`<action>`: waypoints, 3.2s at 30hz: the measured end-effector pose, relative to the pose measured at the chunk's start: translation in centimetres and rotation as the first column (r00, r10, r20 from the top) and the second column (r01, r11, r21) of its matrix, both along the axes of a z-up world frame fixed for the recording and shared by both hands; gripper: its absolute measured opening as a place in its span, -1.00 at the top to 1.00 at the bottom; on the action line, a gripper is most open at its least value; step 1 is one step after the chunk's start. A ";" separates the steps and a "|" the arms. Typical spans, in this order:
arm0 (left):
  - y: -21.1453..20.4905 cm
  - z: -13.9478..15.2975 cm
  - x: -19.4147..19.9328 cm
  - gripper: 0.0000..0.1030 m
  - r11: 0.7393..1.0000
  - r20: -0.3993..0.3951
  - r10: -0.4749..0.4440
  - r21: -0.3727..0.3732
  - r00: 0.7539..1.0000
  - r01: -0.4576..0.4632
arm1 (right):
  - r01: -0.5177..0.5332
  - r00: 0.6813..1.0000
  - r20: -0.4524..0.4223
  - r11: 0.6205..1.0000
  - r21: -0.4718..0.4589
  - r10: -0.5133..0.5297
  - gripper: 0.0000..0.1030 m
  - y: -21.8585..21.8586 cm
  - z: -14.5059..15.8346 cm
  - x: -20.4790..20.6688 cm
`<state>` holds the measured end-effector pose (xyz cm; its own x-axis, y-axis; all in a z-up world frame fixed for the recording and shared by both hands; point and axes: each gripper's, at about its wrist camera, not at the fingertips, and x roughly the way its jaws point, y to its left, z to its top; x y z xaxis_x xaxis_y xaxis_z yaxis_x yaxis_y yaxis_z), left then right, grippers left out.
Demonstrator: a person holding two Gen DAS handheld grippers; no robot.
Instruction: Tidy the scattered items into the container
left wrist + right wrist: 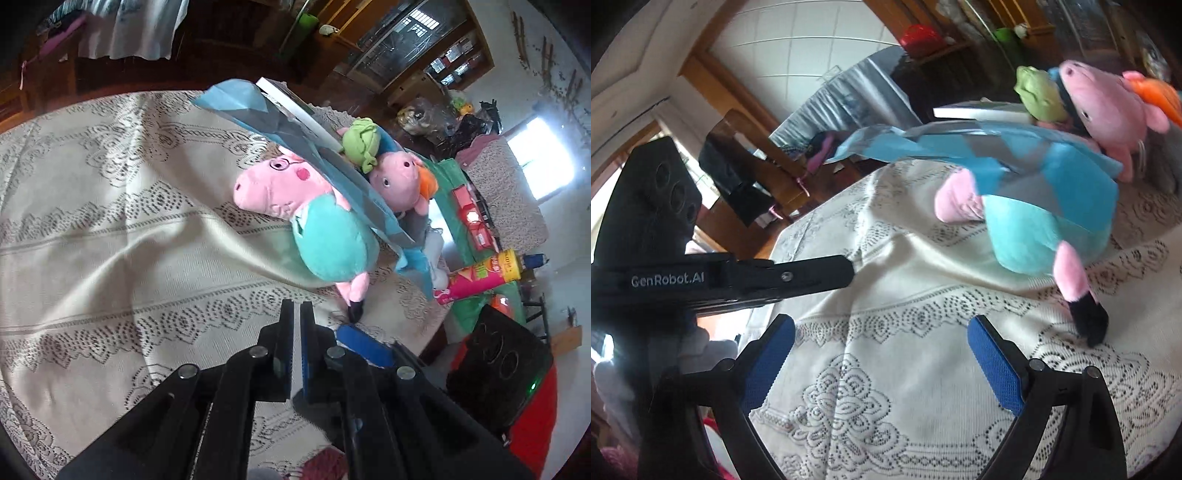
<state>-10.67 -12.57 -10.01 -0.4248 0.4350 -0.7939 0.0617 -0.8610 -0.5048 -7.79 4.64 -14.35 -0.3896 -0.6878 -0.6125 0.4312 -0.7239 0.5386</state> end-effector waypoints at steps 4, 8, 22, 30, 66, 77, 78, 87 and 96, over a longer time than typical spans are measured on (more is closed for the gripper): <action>0.4 -0.5 0.1 0.29 1.000 0.019 -0.014 0.007 1.000 0.014 | 0.031 0.998 -0.053 0.998 -0.050 -0.033 -0.86 0.8 1.0 0.4; 1.1 -0.7 0.6 -1.00 0.999 0.011 -0.028 0.033 1.000 0.027 | 0.088 0.993 -0.071 0.995 -0.045 -0.091 -0.89 1.5 1.3 0.0; 0.7 -5.3 -4.9 -0.60 0.892 -0.084 -0.121 -0.446 0.989 0.071 | 0.222 0.974 0.002 0.956 0.191 -0.227 -0.42 7.8 -2.1 -2.9; 2.5 -8.1 -9.8 -0.60 0.856 -0.180 -0.209 -0.509 0.961 0.091 | 0.248 0.967 0.027 0.955 0.160 -0.255 -0.42 9.8 -4.3 -5.5; -2.4 -2.2 3.8 -1.00 0.918 -0.239 -0.077 -0.395 0.968 -0.024 | 0.242 0.970 -0.006 0.966 0.090 -0.242 -0.87 9.1 -0.8 -2.0; -3.6 -4.6 1.5 -1.00 0.927 -0.186 -0.020 -0.371 0.982 -0.051 | 0.101 0.995 0.006 0.993 0.056 -0.102 -1.00 6.4 -3.2 -8.8; -3.9 -4.6 1.7 -1.00 0.926 -0.184 -0.011 -0.373 0.983 -0.059 | 0.078 0.996 0.049 0.996 0.033 -0.080 -1.00 5.9 -3.9 -9.6; -7.8 -2.6 5.2 -1.00 0.913 -0.215 0.081 -0.377 0.973 -0.159 | -0.278 0.958 0.044 0.954 -0.108 0.284 -1.00 -2.4 0.2 -1.8; -7.9 -4.5 6.6 -1.00 0.925 -0.149 0.065 -0.362 0.987 -0.116 | 0.020 0.998 0.057 0.983 0.181 -0.031 -0.56 0.0 -0.5 -2.1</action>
